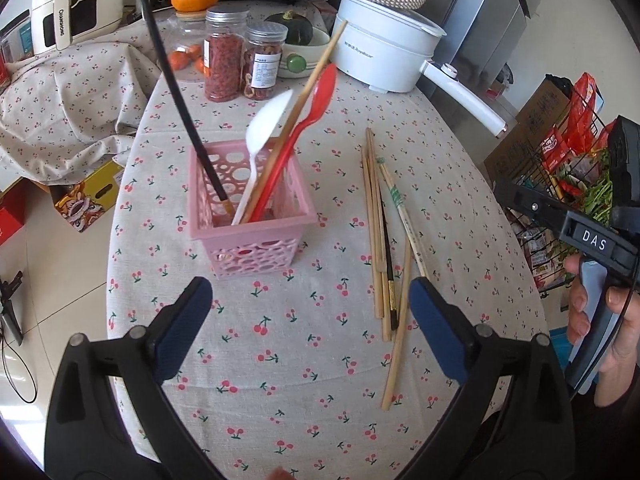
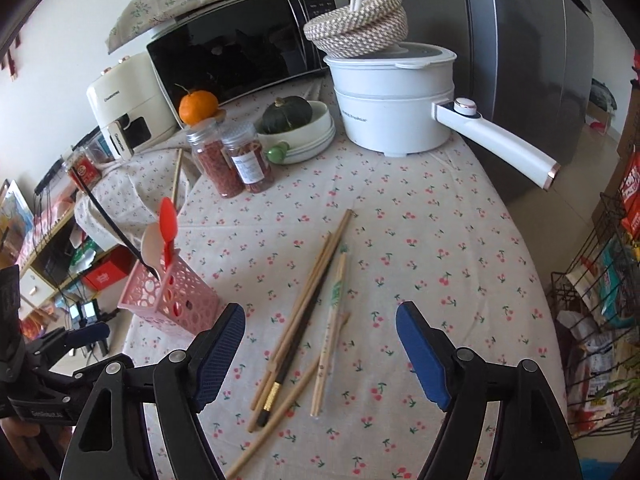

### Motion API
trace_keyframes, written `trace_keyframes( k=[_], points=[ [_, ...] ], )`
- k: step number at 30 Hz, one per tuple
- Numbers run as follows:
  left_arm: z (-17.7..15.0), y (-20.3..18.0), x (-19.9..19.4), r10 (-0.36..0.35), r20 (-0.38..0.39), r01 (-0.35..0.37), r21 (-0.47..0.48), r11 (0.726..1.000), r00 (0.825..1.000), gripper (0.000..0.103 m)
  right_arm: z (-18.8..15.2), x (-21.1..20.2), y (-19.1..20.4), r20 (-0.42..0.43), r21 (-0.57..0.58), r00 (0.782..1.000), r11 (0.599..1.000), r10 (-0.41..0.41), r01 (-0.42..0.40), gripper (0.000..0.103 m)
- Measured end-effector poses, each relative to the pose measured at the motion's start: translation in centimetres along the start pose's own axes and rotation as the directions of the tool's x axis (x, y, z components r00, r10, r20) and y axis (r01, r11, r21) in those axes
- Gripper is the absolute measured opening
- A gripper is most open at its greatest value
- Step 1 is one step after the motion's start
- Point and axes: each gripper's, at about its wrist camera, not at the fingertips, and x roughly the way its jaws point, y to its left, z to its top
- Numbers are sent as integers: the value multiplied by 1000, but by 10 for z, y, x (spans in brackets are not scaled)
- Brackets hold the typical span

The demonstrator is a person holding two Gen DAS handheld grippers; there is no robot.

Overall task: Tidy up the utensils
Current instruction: 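Lower the left gripper onto the loose wooden chopsticks and close it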

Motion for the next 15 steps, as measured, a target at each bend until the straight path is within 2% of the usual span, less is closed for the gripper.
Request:
trace_keyframes(
  k=[6, 15],
  points=[
    [3, -35, 14, -8, -15, 8, 59, 998, 1000, 102, -7, 2, -31, -51, 32, 996, 997, -67, 69, 83],
    [13, -77, 36, -3, -4, 4, 115, 993, 1000, 102, -7, 6, -70, -104, 77, 990, 992, -95, 103, 85]
  ],
)
